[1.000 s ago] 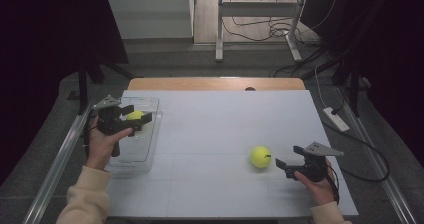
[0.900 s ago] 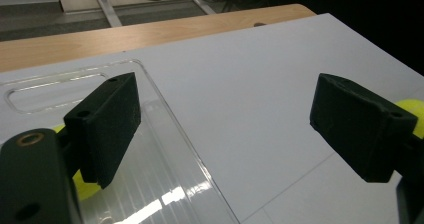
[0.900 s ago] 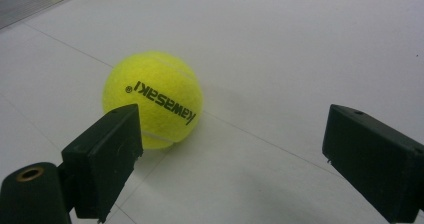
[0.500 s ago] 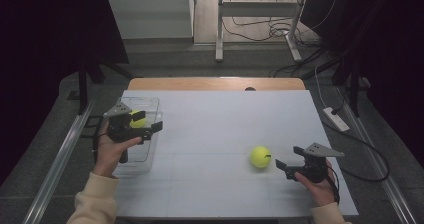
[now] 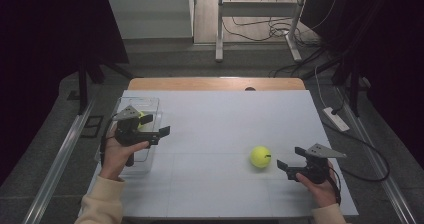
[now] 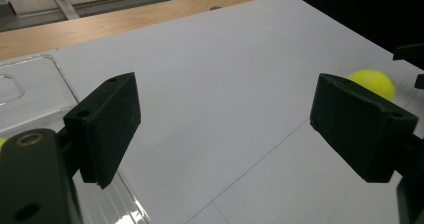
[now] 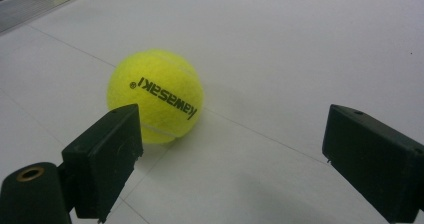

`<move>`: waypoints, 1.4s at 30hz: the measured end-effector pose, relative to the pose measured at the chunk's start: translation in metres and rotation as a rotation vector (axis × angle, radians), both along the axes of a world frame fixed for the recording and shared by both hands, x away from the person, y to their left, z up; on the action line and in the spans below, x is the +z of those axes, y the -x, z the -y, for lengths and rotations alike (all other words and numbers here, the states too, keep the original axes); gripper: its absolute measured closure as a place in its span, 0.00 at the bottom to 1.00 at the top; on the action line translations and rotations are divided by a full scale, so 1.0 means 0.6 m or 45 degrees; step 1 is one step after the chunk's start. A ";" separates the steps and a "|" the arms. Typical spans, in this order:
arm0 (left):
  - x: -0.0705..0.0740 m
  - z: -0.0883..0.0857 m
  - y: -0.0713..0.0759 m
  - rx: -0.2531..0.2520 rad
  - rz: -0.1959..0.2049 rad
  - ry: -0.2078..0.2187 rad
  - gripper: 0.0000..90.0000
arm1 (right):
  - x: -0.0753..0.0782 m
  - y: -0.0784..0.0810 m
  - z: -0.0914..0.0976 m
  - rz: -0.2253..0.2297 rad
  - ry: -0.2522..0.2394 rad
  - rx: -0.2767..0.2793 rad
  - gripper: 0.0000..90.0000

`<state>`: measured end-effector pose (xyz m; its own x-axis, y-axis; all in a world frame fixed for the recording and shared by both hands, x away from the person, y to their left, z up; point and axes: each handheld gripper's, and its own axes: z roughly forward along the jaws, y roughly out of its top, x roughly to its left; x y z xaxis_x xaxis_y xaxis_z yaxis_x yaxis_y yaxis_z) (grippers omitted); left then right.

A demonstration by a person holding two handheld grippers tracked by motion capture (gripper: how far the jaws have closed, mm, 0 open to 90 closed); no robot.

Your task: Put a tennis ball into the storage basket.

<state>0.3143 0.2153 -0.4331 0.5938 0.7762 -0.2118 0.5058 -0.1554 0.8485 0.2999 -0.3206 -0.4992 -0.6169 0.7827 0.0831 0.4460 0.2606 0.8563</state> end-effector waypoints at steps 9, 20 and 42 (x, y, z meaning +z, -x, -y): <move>-0.004 0.021 0.000 -0.048 -0.005 -0.020 0.15 | 0.001 0.000 -0.001 0.002 -0.005 0.004 0.10; -0.009 0.038 -0.004 -0.080 -0.018 -0.024 0.15 | 0.000 0.000 0.001 0.001 -0.003 0.002 0.10; -0.015 0.110 -0.012 -0.188 -0.033 -0.031 0.15 | 0.000 -0.002 -0.002 0.008 -0.001 0.015 0.10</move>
